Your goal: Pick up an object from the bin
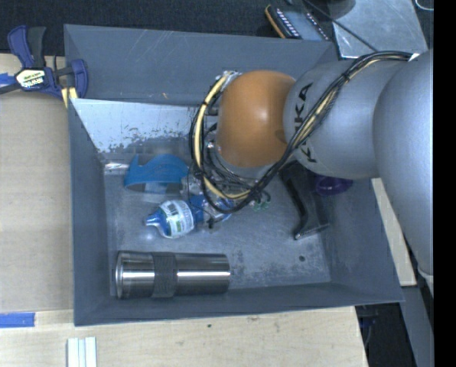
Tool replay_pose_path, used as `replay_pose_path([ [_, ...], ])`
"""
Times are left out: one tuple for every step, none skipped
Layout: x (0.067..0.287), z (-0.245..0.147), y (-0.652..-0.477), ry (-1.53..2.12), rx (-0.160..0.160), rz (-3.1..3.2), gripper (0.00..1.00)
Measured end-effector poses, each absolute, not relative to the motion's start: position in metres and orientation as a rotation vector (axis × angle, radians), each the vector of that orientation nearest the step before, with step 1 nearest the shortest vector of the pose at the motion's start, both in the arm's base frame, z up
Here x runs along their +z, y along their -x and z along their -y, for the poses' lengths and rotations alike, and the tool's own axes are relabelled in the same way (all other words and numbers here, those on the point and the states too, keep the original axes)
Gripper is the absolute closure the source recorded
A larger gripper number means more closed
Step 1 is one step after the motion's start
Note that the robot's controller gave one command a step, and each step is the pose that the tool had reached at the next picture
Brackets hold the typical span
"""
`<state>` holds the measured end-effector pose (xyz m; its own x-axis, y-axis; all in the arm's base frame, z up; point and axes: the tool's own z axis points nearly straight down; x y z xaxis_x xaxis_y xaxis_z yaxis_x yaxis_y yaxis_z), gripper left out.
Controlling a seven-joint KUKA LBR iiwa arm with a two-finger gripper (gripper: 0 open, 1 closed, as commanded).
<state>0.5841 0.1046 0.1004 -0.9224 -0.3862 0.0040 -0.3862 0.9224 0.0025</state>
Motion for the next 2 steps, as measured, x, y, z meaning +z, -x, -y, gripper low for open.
replay_pose_path([
  [0.1004, -0.1046, -0.5841, -0.618, -0.003, 3.076, 1.00],
  [0.1004, -0.1045, -0.5841, -0.618, -0.003, 3.076, 1.00],
])
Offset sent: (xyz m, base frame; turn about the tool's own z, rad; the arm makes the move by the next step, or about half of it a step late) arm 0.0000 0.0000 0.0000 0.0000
